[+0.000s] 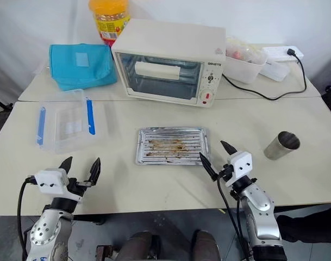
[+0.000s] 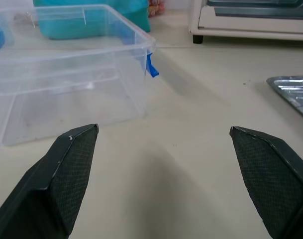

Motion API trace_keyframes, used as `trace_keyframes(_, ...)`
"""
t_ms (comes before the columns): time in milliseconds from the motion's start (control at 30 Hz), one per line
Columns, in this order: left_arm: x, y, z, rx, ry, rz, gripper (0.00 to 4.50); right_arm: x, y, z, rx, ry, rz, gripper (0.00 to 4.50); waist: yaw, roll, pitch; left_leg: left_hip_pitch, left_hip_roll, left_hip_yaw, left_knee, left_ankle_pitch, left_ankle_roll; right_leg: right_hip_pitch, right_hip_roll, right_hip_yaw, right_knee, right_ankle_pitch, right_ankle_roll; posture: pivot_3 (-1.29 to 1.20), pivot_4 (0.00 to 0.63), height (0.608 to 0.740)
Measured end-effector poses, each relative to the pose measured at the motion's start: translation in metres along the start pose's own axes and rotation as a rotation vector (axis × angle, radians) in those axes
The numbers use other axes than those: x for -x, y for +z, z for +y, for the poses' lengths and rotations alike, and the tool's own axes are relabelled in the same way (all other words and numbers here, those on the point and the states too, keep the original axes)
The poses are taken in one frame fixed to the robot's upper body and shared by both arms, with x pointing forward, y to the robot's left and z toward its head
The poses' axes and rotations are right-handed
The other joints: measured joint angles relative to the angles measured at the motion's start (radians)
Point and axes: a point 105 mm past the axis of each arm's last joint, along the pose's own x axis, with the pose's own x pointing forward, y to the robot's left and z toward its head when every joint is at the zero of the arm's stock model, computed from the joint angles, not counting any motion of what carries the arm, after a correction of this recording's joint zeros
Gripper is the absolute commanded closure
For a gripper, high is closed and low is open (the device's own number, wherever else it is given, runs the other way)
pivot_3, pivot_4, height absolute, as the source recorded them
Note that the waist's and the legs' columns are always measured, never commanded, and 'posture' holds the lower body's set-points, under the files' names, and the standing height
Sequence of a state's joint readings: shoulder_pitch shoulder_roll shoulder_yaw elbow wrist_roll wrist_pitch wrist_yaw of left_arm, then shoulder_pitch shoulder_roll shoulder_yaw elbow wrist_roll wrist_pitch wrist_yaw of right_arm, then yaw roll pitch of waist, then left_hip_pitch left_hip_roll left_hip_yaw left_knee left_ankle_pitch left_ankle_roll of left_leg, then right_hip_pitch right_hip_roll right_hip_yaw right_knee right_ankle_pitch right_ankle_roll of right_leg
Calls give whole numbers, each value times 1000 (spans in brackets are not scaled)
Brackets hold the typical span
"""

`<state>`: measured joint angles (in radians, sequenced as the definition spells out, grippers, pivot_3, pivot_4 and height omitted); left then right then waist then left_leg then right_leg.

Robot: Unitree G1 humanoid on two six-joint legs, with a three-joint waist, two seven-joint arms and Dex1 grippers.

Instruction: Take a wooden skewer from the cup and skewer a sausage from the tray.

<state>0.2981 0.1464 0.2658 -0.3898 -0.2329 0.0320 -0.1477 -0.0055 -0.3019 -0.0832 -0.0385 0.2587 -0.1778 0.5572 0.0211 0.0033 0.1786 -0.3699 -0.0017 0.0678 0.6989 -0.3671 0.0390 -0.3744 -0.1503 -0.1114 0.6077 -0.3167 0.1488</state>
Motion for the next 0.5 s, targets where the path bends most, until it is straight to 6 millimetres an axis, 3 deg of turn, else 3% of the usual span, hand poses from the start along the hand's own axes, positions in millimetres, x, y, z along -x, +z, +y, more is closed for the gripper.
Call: trace_keyframes(500, -5, 7, -5, 2, -21, -13, 8, 7, 4, 2, 6, -8, 2, 0, 0, 0, 0, 0, 0, 0, 0, 0, 0, 0, 0, 0, 0, 0, 0, 0, 150, 740)
